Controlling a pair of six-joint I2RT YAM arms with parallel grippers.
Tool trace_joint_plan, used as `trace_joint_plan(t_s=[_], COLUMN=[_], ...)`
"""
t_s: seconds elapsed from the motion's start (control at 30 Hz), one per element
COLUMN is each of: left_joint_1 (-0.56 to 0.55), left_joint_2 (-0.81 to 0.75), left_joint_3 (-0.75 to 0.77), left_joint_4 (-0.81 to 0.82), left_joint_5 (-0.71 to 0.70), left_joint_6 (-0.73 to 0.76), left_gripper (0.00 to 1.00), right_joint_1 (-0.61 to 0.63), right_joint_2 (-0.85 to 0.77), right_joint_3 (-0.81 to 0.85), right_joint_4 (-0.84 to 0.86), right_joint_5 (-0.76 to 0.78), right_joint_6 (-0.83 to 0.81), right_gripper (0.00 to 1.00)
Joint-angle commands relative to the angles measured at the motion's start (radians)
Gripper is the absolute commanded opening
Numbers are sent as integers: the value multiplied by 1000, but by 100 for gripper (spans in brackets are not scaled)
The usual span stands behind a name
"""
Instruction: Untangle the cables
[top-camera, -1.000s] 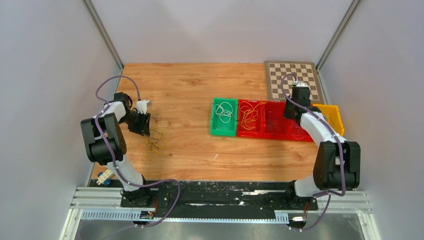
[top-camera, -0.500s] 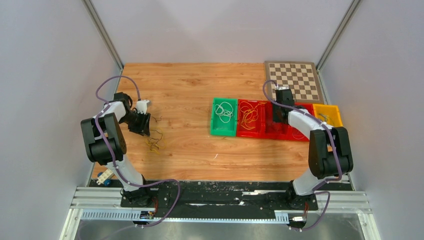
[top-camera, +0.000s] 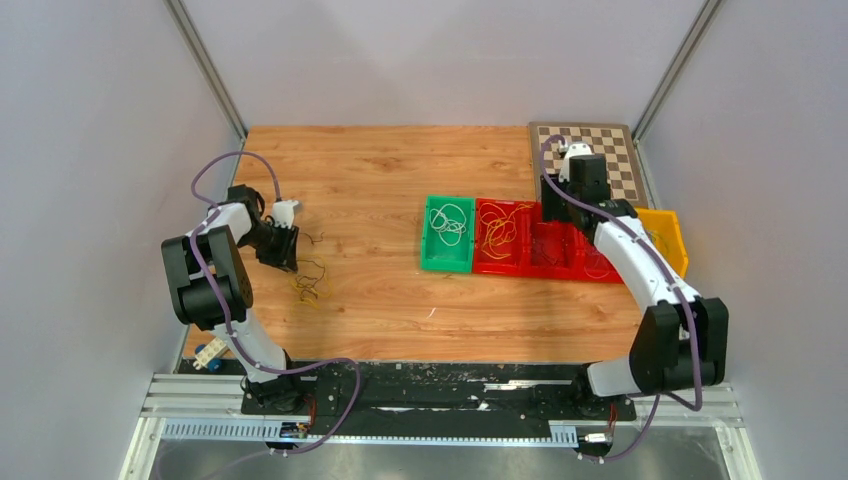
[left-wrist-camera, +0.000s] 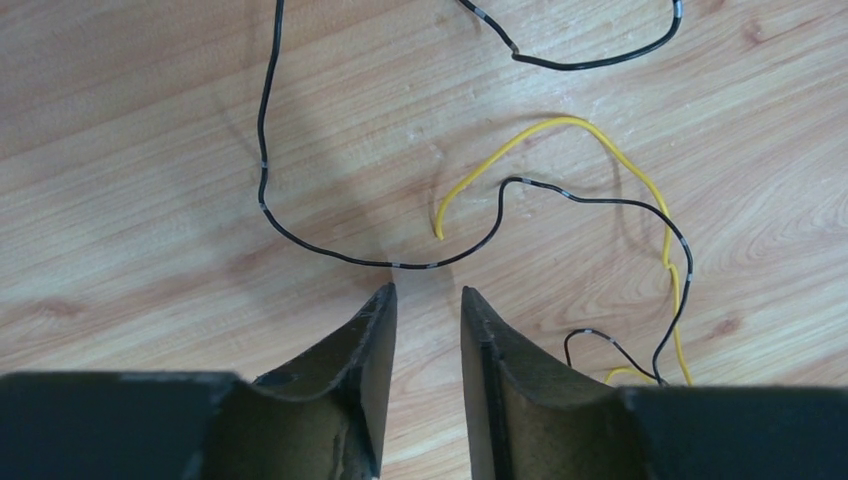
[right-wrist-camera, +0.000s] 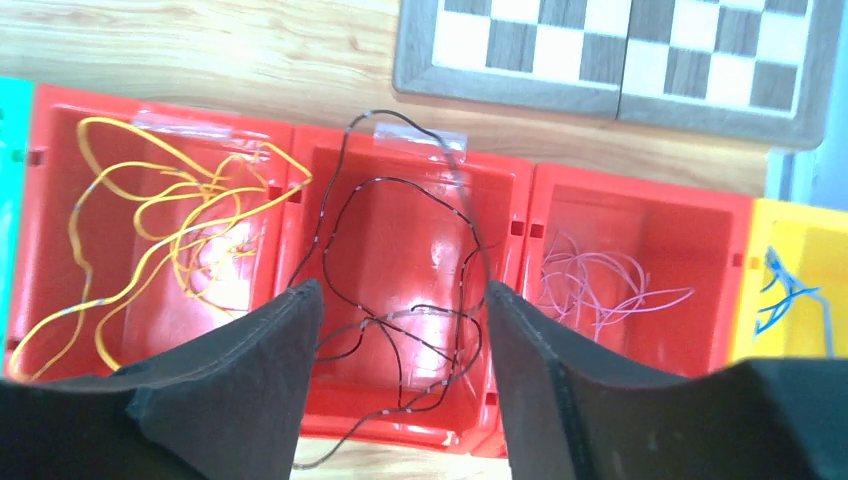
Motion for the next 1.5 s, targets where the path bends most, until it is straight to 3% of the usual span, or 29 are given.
trace_joint_plan(t_s=[0.0, 0.23, 0.47, 0.73, 0.8, 0.9, 0.93, 1.03, 1.13, 1.23, 1.37, 1.43, 1.47], left_joint_1=[8, -11, -118, -279, -288, -213, -181, -92, -88, -99, -184, -230, -255], left_joint_2=[-15, -56, -154, -378, -405, -398, -389, -346, -393, -441, -460, -440, -420], left_joint_3=[-10, -40, -87, -140, -129, -78, -44, 15, -16, -60, -146, -183, -194], left_joint_4=[-17, -98, -201, -218, -217, -218, -246, -343, -375, -379, -271, -198, -178], left_joint_5=[51, 164, 304, 535, 544, 575, 589, 517, 424, 402, 318, 260, 219], left_joint_6=[35, 84, 175, 230, 201, 114, 113, 226, 371, 476, 462, 433, 415], left_gripper=[34, 17, 0, 0, 9, 49, 55, 80, 96, 100, 100, 97, 89], right_joint_1=[-4, -9, 15, 210, 246, 292, 308, 333, 339, 347, 356, 363, 366], right_joint_2=[-89, -114, -139, -135, -123, -96, -85, -49, -27, -9, 10, 16, 18], right_joint_3=[39, 50, 121, 77, 79, 88, 95, 116, 125, 130, 123, 123, 126], right_joint_4=[-86, -175, -197, -60, -44, -28, -28, -24, -11, 8, 67, 90, 96], right_joint_5=[-88, -262, -679, -760, -765, -785, -788, -798, -816, -822, -828, -826, -824], right_joint_6=[-86, -174, -223, -217, -219, -232, -236, -224, -215, -202, -170, -169, -169], right_gripper=[68, 88, 93, 92, 92, 92, 92, 91, 91, 92, 94, 94, 94])
